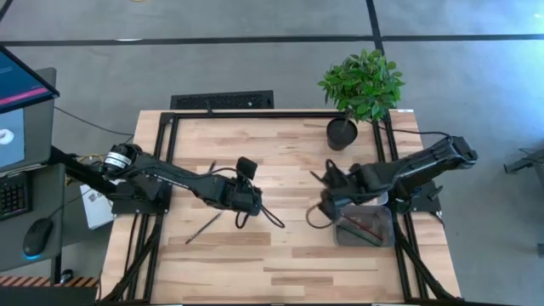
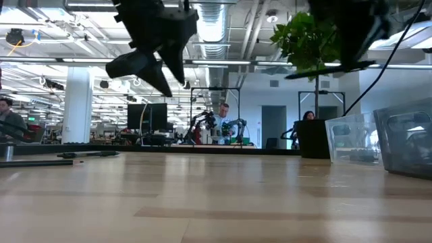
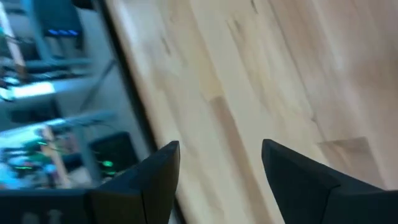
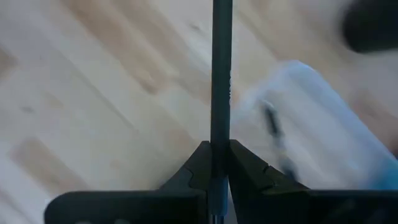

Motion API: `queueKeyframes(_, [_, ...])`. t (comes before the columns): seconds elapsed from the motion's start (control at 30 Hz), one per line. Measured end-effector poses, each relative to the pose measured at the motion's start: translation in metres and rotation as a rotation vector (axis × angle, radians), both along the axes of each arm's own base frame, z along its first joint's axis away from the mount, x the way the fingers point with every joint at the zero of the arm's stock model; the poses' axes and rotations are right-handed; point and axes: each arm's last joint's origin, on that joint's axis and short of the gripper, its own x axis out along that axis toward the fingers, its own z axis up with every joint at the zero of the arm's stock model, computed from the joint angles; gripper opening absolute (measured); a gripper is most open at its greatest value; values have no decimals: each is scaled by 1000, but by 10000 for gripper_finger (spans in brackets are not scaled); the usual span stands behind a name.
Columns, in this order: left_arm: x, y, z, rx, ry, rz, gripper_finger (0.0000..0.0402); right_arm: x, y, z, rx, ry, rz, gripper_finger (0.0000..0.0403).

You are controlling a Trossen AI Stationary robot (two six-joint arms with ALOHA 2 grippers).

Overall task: Sort pens & pencils
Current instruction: Put the bottom black pen into the white transparent bin

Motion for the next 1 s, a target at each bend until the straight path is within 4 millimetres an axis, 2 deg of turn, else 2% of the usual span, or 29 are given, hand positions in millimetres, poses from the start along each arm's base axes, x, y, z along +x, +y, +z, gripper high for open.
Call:
queueKeyframes(0.2, [1, 7, -2, -109, 17, 11, 219, -45, 11, 13, -145, 127, -51, 55])
queueKeyframes(0.37, [1, 8, -3, -131, 13, 20, 219, -58, 19, 6, -188, 190, 96, 56])
queueKeyframes(0.67, [1, 6, -4, -205, 15, 28, 219, -79, 15, -47, -228, 331, 168, 56])
queueKeyframes(0.8, [1, 6, -4, -207, 13, 32, 219, -83, 13, -65, -232, 350, 218, 57])
queueKeyframes(1.0, [1, 6, -4, -214, 1, 48, 219, -90, 6, -87, -245, 385, 203, 57])
